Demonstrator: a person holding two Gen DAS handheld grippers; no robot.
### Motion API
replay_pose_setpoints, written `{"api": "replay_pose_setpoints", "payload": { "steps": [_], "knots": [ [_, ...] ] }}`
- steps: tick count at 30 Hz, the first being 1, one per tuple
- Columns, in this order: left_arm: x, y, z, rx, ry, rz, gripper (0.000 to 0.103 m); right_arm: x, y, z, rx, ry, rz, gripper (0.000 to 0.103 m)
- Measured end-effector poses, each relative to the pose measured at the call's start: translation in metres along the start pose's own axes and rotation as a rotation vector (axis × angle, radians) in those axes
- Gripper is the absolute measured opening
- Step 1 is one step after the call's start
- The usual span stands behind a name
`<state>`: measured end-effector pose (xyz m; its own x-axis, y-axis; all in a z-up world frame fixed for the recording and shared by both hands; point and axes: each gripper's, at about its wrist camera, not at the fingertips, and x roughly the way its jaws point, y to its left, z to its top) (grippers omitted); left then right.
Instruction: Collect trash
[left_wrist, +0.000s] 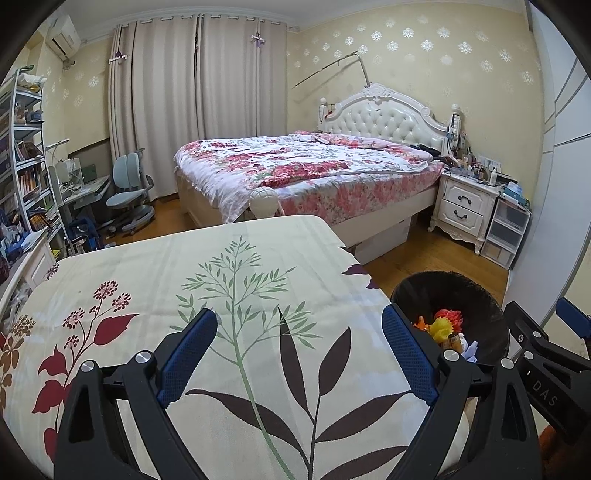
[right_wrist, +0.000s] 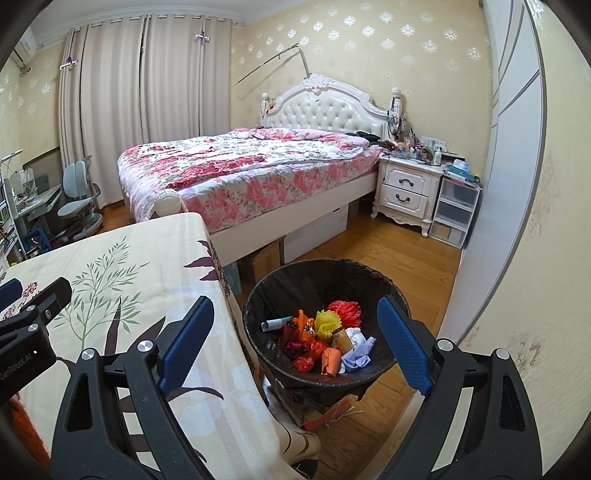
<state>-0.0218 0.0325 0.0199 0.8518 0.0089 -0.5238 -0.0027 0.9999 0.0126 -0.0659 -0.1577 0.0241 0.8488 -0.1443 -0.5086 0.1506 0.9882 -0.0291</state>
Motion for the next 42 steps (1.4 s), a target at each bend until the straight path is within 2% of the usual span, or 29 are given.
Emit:
{"api": "replay_pose_setpoints", "payload": {
  "steps": [42],
  "knots": [
    [-0.0058,0.0028,-0.0053,-0.003,-0.008,0.005,0.09,-0.0023,0.0023,-0.0006,-0.001,-0.009,0.0,0.088]
  ]
}}
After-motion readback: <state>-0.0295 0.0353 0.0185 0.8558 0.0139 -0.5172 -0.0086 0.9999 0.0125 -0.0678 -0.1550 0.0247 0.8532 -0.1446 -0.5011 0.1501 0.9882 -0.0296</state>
